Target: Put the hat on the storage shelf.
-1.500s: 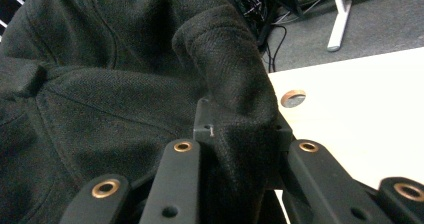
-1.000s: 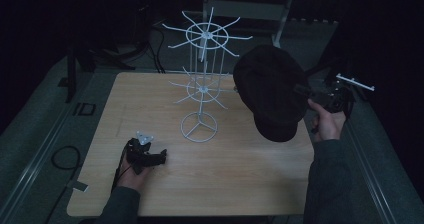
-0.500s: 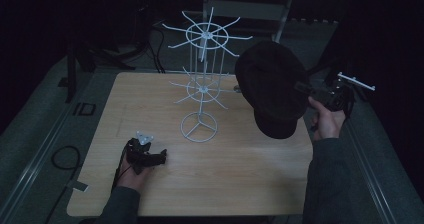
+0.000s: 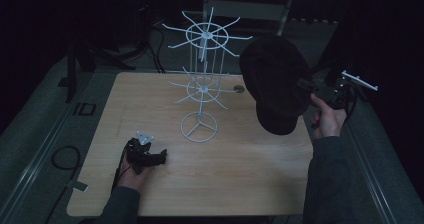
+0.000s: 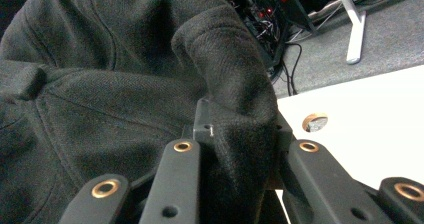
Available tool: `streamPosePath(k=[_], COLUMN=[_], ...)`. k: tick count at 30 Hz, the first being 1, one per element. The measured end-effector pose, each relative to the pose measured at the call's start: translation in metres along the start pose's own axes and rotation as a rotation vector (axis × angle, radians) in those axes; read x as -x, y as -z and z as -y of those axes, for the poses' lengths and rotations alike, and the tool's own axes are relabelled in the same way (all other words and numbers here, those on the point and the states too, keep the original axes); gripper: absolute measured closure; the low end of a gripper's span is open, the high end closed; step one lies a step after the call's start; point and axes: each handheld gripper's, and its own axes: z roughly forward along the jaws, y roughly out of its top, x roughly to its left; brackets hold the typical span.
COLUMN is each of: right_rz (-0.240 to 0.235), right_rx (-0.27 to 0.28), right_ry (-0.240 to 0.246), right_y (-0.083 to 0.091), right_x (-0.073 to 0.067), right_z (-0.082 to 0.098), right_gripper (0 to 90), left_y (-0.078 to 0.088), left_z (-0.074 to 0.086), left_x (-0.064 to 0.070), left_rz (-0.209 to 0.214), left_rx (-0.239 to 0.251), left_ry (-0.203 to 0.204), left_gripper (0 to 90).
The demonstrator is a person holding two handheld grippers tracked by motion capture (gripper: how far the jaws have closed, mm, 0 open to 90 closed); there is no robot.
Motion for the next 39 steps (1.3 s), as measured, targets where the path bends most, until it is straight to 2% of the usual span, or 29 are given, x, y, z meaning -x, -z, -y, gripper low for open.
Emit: streamPosePath(k=[14,26,39], right_rz=[-0.025,-0.079,-0.114], right_rx=[0.032,0.061,0.080], right_ry=[-0.030,-0.070,-0.071], right_y=[0.004,0.007,0.002], right_x=[0.002,0.004,-0.006], right_z=[-0.003,-0.004,-0.012], right_gripper=[75.6,75.5,75.2], left_y=[0.000,0.000,0.000], left_z=[0.000,0.000,0.000], left_x=[0.000,0.000,0.000], left_rz=[0.001,0.000,0.000], left_rx=[0.000,0.000,0.000], left_ry=[0.000,0.000,-0.002], left_gripper=[9.6,9.6,9.6])
